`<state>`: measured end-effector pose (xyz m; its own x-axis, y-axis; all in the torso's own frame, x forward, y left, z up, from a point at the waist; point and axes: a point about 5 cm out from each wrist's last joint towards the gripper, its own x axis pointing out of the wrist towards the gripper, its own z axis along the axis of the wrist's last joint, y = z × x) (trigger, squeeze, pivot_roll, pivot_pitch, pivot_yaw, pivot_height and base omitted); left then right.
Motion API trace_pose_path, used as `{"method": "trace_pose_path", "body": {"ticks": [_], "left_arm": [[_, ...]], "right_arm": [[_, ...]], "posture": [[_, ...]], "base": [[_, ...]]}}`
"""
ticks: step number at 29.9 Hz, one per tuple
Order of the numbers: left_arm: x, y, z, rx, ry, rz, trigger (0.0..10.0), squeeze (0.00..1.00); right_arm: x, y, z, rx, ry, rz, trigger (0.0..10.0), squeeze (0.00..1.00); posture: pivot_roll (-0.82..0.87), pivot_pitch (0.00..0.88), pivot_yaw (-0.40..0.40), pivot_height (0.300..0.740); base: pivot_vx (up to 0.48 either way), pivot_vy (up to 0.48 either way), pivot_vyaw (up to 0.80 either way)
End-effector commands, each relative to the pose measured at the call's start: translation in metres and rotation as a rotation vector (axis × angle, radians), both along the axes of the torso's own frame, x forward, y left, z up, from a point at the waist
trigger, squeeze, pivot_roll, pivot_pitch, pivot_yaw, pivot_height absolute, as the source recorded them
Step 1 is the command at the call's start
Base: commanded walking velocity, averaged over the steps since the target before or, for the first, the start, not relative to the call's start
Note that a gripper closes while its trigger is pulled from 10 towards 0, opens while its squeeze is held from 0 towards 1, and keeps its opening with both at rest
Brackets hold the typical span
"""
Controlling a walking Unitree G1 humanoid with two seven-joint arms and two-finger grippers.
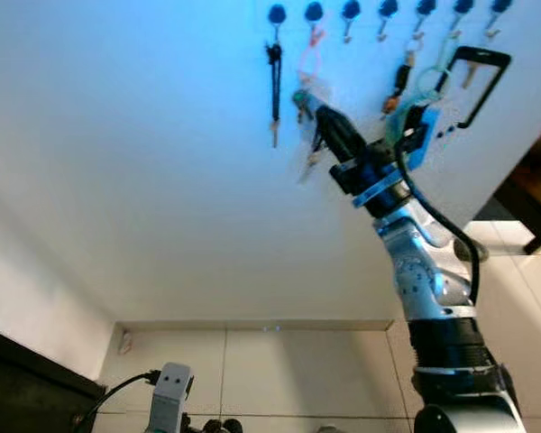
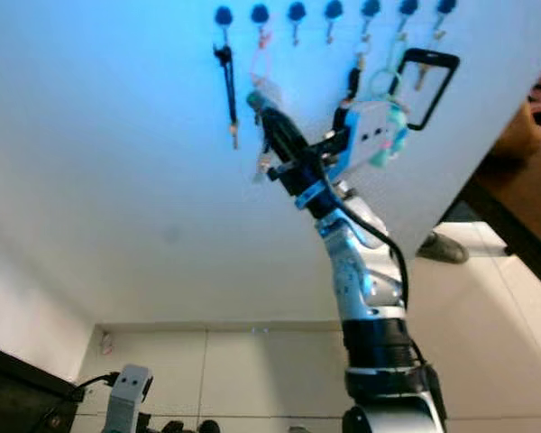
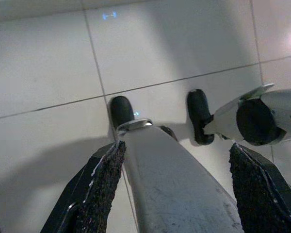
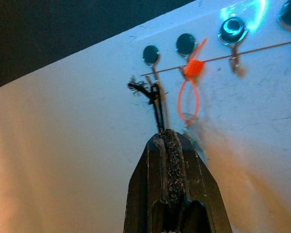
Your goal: Hang keys on a hook
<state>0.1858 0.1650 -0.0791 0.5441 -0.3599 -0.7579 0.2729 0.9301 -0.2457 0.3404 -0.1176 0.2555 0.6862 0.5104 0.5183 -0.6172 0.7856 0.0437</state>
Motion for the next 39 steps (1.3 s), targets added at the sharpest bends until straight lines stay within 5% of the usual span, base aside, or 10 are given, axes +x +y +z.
{"method": "trace_pose_path", "body": {"ticks": [1, 11, 30, 39], "left_arm": [[-0.008, 0.003, -0.004, 0.012, 0.032, -0.011, 10.0, 0.00], [-0.003, 0.003, -0.001, -0.002, 0.002, 0.028, 10.0, 0.00], [-0.003, 0.000, -0.001, -0.010, -0.015, 0.002, 10.0, 0.00], [0.007, -0.011, 0.005, -0.072, -0.052, -0.009, 10.0, 0.00]], "right_arm": [[-0.001, 0.005, 0.004, -0.003, -0.014, 0.014, 10.0, 0.00], [-0.015, 0.010, 0.018, 0.016, -0.078, 0.136, 10.0, 0.00], [-0.017, 0.019, 0.026, -0.021, -0.083, 0.158, 10.0, 0.00], [-0.010, 0.016, 0.032, 0.045, -0.049, 0.135, 10.0, 0.00]], "posture": [[-0.08, 0.058, 0.090, 0.740], [-0.08, 0.063, 0.093, 0.740], [-0.07, 0.066, 0.081, 0.740], [-0.06, 0.059, 0.074, 0.740]], "base": [[0.000, -0.472, 0.00], [0.000, -0.192, 0.00], [0.000, 0.000, 0.00], [0.000, 0.000, 0.00]]}}
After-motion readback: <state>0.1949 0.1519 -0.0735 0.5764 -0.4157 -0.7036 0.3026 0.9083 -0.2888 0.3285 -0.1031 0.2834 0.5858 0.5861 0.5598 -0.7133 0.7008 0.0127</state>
